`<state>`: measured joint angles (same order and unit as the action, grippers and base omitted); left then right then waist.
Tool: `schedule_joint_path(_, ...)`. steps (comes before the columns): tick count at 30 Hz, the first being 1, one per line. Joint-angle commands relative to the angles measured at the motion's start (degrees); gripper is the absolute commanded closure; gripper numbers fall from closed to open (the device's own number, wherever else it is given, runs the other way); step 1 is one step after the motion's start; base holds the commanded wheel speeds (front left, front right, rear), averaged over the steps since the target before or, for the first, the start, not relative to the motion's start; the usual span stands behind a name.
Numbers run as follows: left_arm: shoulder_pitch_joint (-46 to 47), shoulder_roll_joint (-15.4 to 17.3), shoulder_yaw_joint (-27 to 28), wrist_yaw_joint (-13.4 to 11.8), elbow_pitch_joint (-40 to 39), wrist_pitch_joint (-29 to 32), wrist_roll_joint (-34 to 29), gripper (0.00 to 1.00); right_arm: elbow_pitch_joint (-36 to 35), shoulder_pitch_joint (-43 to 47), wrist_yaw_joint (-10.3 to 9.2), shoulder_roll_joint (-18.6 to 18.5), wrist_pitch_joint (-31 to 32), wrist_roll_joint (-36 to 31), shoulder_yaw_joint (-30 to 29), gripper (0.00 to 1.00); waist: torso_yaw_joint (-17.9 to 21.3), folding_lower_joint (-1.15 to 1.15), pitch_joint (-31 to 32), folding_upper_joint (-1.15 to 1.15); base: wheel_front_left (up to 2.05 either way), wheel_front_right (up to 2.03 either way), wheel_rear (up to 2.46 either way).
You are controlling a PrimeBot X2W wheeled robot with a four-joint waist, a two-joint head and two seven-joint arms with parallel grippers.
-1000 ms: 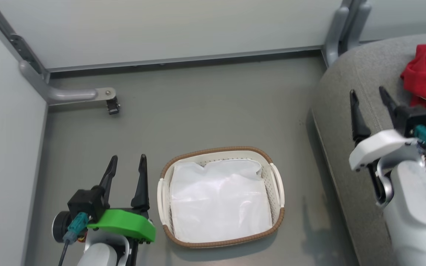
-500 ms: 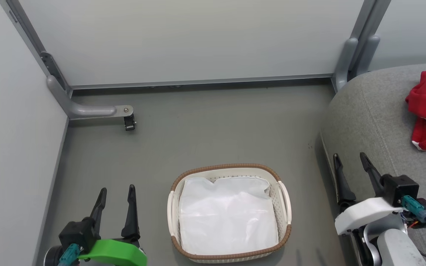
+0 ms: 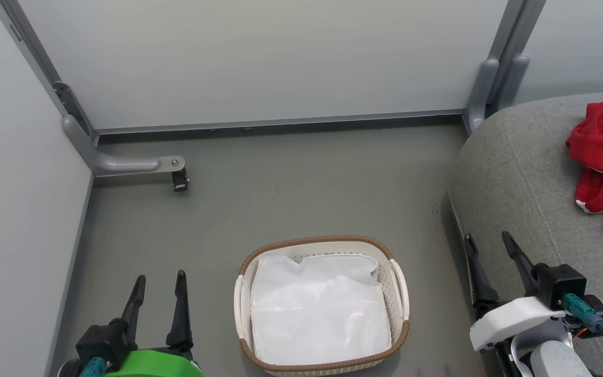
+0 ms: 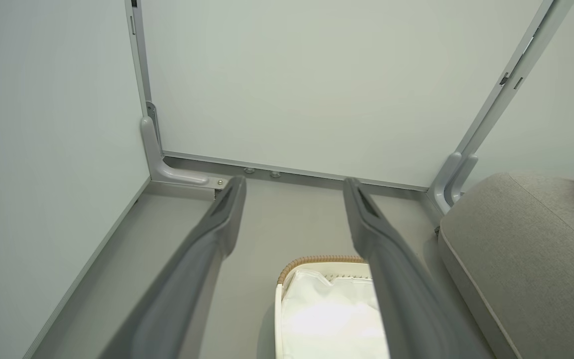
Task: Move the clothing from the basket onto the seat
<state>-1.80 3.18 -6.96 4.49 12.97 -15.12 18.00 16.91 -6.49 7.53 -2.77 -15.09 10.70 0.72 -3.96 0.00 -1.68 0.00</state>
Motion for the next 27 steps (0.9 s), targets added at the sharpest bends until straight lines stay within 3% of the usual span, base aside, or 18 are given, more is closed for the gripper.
schedule_joint_path(1, -0.7, 0.0, 0.4, 0.3, -0.2, 0.0, -0.3, 0.00, -0.2, 0.6, -0.08, -0.2, -0.1, 0.1, 0.0, 0.00, 0.0, 0.00, 0.1, 0.00, 0.00, 0.00, 0.00)
schedule_joint_path(20, -0.1, -0.3, 1.4, 1.1, -1.2, 0.0, 0.0, 0.00, 0.2, -0.3, -0.08, -0.2, -0.1, 1.0, 1.0, 0.00, 0.3, 0.00, -0.1, 0.00, 0.00, 0.00, 0.00)
schedule_joint_path(21, 0.0, -0.3, 1.2, 1.0, -1.1, 0.0, -0.1, 1.00, 0.2, 0.0, 0.00, 0.0, 0.0, 0.8, 1.0, 1.00, 0.3, 0.00, -0.1, 0.00, 0.00, 0.00, 0.00)
schedule_joint_path(27, 0.1, -0.3, 1.3, 1.1, 0.6, 0.6, 2.6, 1.00, 1.9, 0.6, 0.00, 0.4, 1.0, 3.6, 0.6, 1.00, 0.3, 0.00, 0.0, 0.00, 0.00, 0.00, 0.00)
